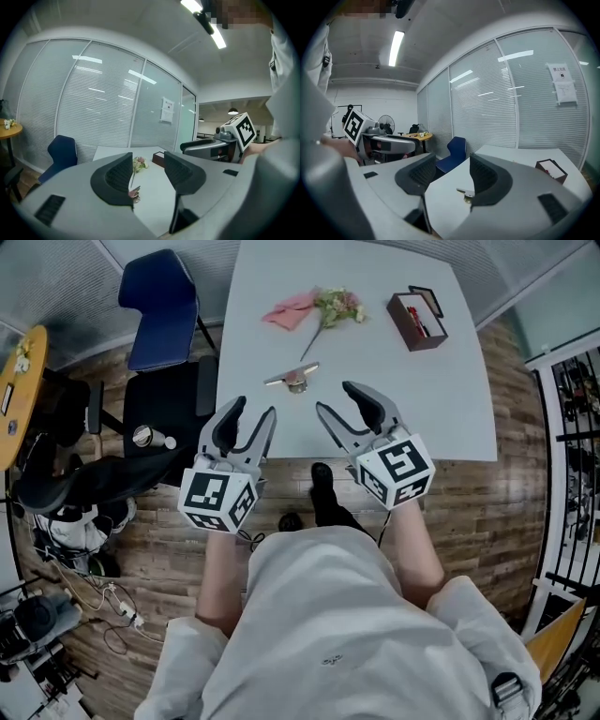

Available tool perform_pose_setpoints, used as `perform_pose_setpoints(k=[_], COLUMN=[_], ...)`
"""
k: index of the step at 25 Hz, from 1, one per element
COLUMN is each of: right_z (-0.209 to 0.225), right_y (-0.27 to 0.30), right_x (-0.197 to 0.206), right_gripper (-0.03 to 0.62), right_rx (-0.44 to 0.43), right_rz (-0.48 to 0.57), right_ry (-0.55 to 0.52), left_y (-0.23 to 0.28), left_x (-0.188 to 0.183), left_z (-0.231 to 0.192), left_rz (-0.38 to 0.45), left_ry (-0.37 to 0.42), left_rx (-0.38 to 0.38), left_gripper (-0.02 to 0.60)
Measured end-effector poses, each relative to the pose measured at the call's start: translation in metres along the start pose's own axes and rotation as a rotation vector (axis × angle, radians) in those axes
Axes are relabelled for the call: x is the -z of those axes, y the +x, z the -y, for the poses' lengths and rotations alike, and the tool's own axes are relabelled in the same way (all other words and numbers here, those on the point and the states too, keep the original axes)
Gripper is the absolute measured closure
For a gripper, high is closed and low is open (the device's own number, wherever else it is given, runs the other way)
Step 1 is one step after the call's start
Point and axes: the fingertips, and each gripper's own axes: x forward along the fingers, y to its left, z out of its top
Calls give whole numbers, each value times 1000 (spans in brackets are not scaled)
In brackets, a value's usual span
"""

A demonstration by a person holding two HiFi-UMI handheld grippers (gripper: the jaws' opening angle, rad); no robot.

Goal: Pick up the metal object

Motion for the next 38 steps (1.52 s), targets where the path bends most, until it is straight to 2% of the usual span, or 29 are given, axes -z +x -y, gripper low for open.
perform_pose_setpoints(k=[10, 16, 32, 38], right_z=[43, 61, 83, 80], right_y=[40, 61, 108, 116], right_x=[-5, 4, 63, 89], right_gripper=[370, 381, 379, 381], right_rx=[-72, -148, -324, -372], right_rz=[-17, -42, -204, -242], right_ry=[-30, -69, -245, -296], left_y=[45, 68, 101, 102], left_x=[-5, -5, 15, 27], left_z=[-18, -31, -37, -30], left_rz=[-23, -28, -57, -80], left_ry=[9, 8, -33, -37], left_rx=[-58, -129, -280, -295], left_gripper=[380, 380, 380, 380])
